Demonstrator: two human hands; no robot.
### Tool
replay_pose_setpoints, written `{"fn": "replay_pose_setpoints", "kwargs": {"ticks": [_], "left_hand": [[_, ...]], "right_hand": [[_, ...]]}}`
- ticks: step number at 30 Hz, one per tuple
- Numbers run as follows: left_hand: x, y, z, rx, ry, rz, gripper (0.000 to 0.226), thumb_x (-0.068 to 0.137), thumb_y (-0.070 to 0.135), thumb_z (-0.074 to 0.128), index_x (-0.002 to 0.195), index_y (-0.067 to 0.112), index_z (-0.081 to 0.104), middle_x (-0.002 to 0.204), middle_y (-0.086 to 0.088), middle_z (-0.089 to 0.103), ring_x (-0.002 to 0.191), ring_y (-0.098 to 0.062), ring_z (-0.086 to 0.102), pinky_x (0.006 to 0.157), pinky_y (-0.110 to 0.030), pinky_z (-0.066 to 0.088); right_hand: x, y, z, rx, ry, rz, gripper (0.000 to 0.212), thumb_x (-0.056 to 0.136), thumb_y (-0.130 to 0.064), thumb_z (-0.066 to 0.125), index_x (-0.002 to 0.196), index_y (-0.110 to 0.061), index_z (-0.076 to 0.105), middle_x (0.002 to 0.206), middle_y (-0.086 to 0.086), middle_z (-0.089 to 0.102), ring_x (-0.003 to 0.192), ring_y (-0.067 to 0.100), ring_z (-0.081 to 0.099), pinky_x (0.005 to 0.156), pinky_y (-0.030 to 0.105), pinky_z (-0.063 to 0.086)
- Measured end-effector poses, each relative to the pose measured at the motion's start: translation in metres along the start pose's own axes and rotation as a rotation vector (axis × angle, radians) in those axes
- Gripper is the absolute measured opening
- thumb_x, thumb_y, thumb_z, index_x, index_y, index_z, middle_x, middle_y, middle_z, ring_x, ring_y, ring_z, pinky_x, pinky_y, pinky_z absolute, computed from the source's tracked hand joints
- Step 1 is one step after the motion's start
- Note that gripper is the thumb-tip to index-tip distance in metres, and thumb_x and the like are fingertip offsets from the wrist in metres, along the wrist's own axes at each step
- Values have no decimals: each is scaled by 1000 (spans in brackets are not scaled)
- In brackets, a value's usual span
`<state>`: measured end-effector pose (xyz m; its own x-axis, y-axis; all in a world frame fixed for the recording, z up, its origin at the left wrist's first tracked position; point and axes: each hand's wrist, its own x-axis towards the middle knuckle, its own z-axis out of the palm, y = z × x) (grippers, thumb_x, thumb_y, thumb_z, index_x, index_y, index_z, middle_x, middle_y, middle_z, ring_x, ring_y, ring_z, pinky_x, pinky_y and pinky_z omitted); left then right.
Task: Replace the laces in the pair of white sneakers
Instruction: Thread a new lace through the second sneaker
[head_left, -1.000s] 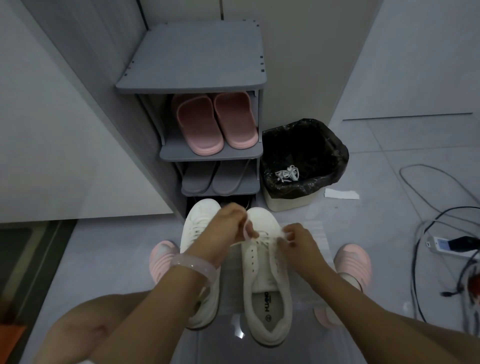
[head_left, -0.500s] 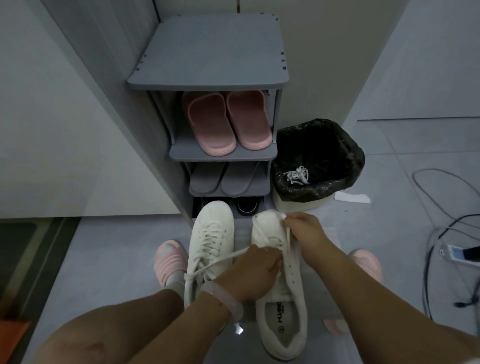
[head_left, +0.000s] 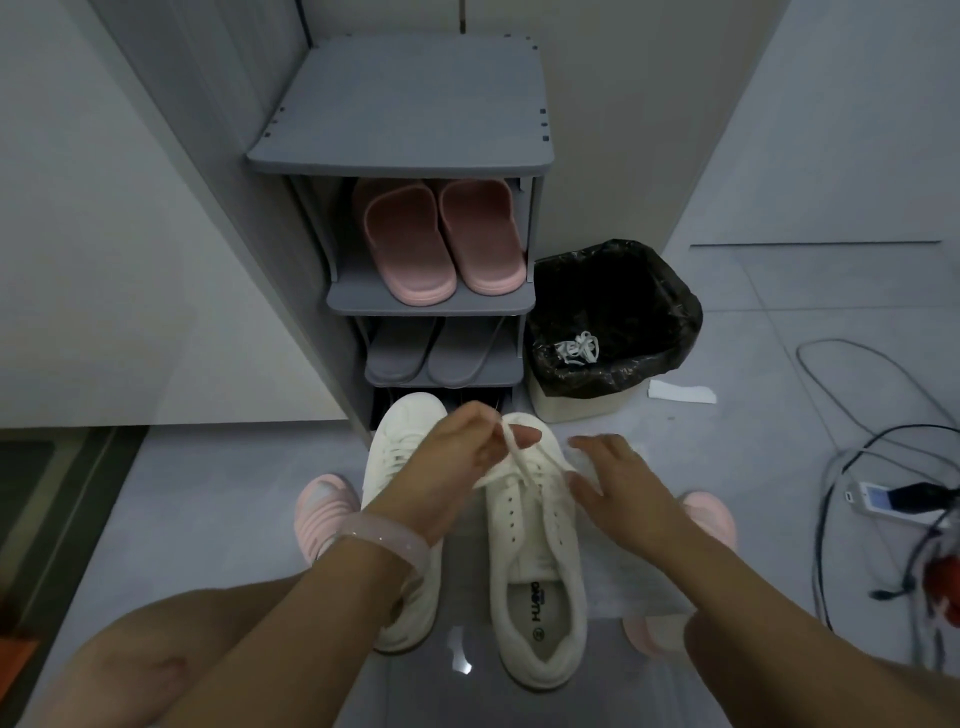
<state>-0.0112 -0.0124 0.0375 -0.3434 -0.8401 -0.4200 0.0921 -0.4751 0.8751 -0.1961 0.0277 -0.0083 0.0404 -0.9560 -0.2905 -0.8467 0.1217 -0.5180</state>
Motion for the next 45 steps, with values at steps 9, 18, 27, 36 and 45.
{"fn": "replay_pose_setpoints", "kwargs": {"ticks": [9,18,27,36,45], "left_hand": [[-6,10,8,-145,65,35,30,100,8,29,73,11,42,50,3,49,55,-15,55,80,-36,49],[-10,53,-24,-218,231,328,30,95,7,29,69,15,39,43,8,35,36,-6,27,38,-16,25],[6,-39,8,1449,-121,122,28,89,36,50,111,22,60,116,1,52,106,-19,52,86,-33,45],[7,-30,10,1236,98,200,17,90,17,51,91,13,67,97,-1,63,90,-17,58,75,-25,41],[3,-38,19,1376,-53,50,28,90,31,50,112,20,61,114,-3,47,100,-21,55,78,-26,39]], "right_hand": [[-3,-10,17,-43,-242,-136,83,79,-61,57,147,-24,25,156,-11,10,142,15,10,116,40,20],[-3,-12,18,-64,-251,-108,86,78,-65,55,147,-25,22,156,-12,10,142,16,12,114,40,20],[-12,-1,12,200,-124,-62,95,75,-38,74,147,-21,15,155,-4,13,144,16,8,117,36,17],[-1,4,32,-95,-209,-55,84,78,-61,57,147,-34,16,157,-8,-14,144,20,-17,115,45,5],[-5,1,32,-41,-212,-38,85,81,-52,60,148,-32,11,157,-7,-12,144,20,-13,115,41,8]]}}
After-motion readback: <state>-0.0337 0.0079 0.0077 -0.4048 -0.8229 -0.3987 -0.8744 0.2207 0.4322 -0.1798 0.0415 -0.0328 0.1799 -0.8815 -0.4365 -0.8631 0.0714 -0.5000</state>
